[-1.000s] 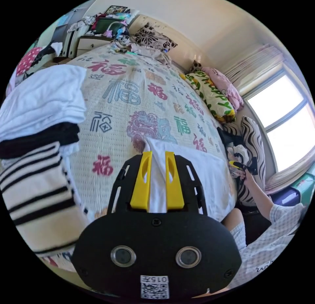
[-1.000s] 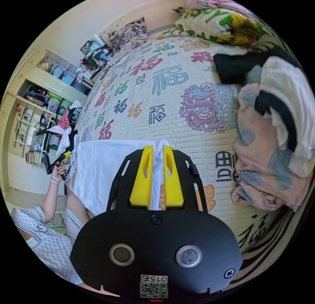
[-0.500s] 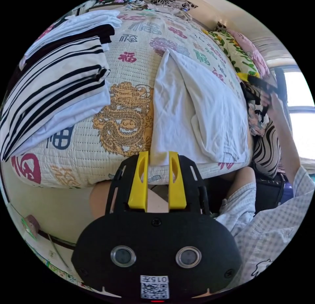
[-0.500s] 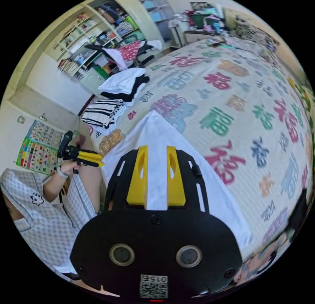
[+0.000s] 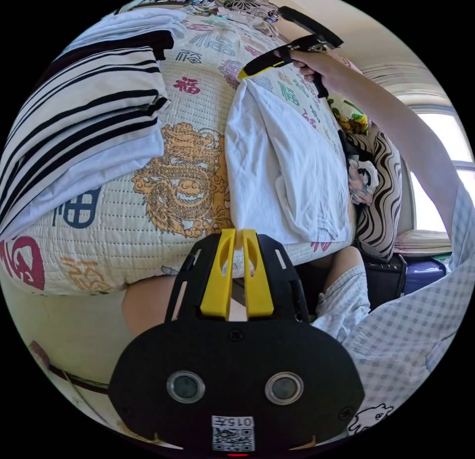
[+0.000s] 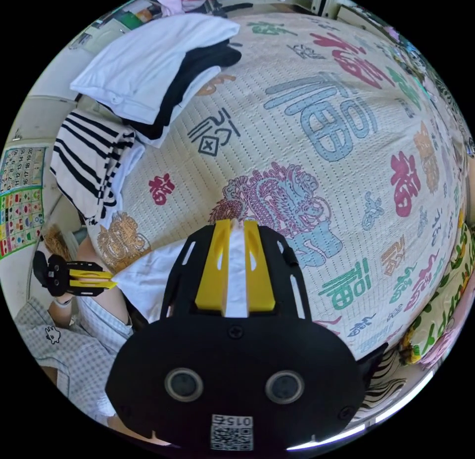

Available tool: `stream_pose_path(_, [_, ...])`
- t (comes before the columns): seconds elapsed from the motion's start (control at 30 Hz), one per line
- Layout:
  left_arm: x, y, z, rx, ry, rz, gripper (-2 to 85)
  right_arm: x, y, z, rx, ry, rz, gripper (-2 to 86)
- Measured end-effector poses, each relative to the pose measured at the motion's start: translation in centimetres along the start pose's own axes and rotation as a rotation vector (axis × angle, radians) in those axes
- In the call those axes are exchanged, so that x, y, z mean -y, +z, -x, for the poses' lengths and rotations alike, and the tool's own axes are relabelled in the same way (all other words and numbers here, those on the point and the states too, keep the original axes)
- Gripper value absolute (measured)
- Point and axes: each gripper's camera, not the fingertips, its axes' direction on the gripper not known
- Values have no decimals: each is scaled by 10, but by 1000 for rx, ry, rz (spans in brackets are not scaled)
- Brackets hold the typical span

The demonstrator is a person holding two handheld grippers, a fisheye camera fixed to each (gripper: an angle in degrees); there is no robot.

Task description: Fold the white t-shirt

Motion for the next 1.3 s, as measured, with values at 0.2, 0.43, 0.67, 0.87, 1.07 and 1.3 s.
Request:
stream_pose_path(0.2, [-14, 4, -1, -28, 12, -56, 0, -4, -8, -6, 10, -4, 5, -6])
stream_pose_path(0.43, [-50, -10, -43, -99, 144, -214, -1, -88, -75, -46, 172, 6, -260, -9])
stream_pose_path(0.67, [-62, 3, -139, -325, 470, -259, 0, -283, -141, -126, 408, 37, -617, -9])
stream_pose_path(0.87, [-43, 88, -234, -427, 671, -112, 2, -450, -118, -204, 442, 161, -712, -7])
stream_pose_path(1.07, [-36, 207, -320, -356, 791, 75, 3, -576, -47, -278, 616, 252, -846, -4])
stream_pose_path(1.3, [-32, 269, -392, -201, 927, 124, 5, -640, -18, -323, 701, 260, -961, -2])
